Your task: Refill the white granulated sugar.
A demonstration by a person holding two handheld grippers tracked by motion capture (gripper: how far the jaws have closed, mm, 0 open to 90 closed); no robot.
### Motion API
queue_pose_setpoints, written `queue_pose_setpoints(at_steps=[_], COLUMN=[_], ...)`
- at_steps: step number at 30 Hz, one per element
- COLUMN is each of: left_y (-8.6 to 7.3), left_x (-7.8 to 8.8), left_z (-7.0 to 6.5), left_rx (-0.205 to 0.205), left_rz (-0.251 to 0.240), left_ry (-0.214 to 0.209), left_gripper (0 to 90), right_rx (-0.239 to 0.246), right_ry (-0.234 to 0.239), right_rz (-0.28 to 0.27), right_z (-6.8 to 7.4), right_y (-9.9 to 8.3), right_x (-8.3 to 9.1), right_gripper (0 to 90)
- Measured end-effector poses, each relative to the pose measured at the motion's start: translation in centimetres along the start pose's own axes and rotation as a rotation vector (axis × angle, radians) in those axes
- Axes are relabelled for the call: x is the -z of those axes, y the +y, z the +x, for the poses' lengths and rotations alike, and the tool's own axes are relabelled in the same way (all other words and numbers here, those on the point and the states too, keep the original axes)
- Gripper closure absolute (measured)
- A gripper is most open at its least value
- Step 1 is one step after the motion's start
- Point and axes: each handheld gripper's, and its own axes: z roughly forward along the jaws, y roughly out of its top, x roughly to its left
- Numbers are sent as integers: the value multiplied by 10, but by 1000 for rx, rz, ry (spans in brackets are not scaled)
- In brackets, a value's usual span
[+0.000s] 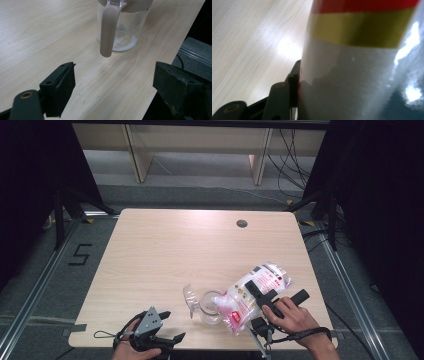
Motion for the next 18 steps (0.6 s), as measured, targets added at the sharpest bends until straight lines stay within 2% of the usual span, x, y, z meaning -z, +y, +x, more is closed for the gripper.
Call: queue_pose_setpoints(at_steps=[6,7,9,11,12,18], left_y=[0,0,0,0,0,0], left_x=[0,1,0,0,0,0], left_z=[-1,0,-1,-1,-1,-1], left_rx=[6,-4,6,5,5,7], left_rz=[-8,-1,-7,-6,-7,-6], left_ry=[8,9,7,7,7,8], left_gripper=[176,176,176,176,176,176], right_rx=[5,3,6,29,4,-8], right_ry=[-1,3,-2,-4,-5,-4], right_rz=[0,-1,4,-12,1,-2], right_z=[0,0,0,-2,-1,-1], right_y=[0,0,0,0,0,1], right_x=[0,0,1,0,1,2], right_gripper=[515,515,515,516,516,517])
